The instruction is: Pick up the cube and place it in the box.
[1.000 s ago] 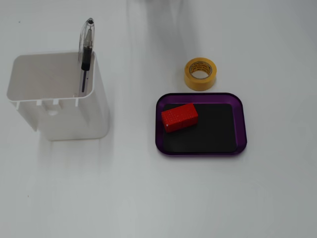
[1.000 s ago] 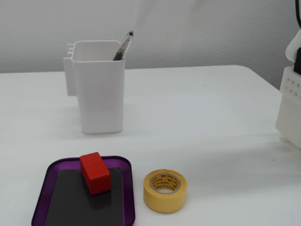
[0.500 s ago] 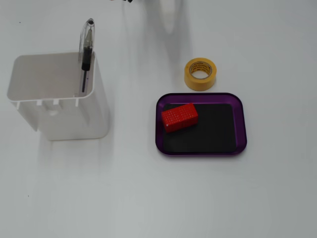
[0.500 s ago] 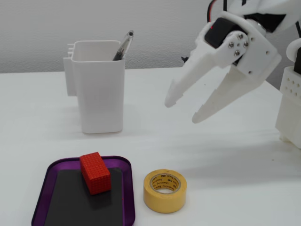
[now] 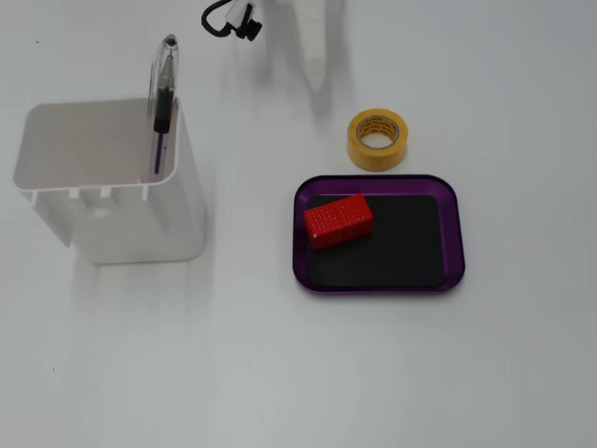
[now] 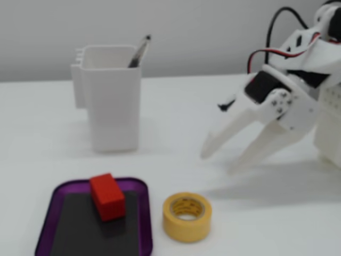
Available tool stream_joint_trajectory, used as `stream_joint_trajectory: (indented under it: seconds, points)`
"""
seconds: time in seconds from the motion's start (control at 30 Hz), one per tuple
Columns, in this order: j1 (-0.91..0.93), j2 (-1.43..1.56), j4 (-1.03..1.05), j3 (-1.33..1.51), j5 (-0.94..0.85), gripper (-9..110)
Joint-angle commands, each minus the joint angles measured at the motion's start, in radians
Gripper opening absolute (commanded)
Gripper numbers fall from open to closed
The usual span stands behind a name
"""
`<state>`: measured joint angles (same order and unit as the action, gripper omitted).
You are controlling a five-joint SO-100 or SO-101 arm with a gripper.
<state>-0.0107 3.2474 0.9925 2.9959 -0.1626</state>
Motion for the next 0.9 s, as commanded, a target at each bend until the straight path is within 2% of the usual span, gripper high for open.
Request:
stream_joint_trajectory:
  seconds: [0.0, 0.3, 0.37, 0.47, 0.63, 0.87]
  points:
    - [-0.009, 0.077, -0.002, 0.074, 0.009, 15]
    - [-0.003, 0.216, 0.132, 0.092, 0.011, 15]
    - [-0.008, 0.216, 0.144, 0.092, 0.011, 11]
    - [-0.011, 0.216, 0.146, 0.092, 0.014, -1]
    - [-0.011, 0.216, 0.175, 0.092, 0.150, -1]
    - [-0.014, 0.216, 0.178, 0.092, 0.161, -1]
